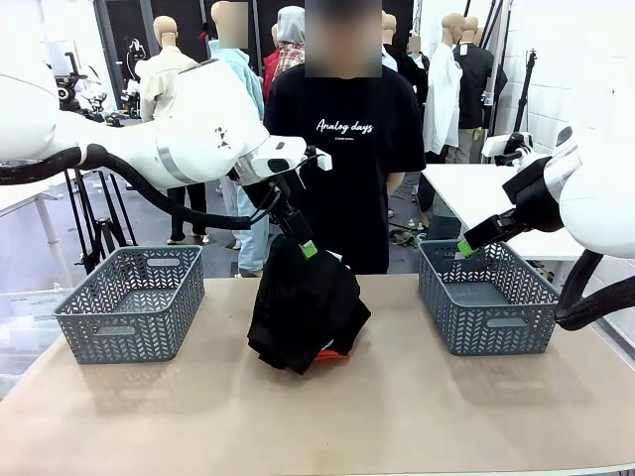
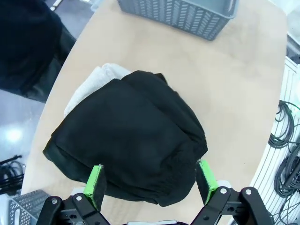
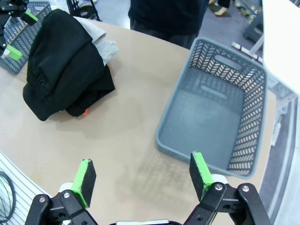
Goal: Sort the tops and bottoms.
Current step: Lift clothes from the center of the table with your left hand.
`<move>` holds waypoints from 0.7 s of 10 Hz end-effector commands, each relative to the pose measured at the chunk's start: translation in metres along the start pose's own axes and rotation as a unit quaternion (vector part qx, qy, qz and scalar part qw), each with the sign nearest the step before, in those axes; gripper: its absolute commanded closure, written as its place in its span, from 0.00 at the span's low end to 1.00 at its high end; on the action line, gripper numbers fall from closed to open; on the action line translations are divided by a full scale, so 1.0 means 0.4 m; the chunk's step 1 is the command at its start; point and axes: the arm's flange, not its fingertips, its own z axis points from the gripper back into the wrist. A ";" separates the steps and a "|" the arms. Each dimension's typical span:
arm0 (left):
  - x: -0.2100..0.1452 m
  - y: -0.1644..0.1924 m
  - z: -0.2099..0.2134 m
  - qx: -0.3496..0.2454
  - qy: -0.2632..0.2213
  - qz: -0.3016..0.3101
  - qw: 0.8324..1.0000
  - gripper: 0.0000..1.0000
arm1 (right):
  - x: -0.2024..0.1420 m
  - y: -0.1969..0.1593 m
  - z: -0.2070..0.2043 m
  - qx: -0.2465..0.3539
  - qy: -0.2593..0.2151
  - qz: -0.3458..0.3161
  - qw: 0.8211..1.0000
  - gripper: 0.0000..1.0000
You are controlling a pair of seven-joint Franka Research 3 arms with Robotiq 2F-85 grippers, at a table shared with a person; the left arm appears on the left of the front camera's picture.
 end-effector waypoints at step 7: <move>0.113 0.055 -0.028 0.159 0.079 0.272 0.946 0.00 | -0.002 -0.004 -0.003 0.005 0.001 0.001 1.000 0.00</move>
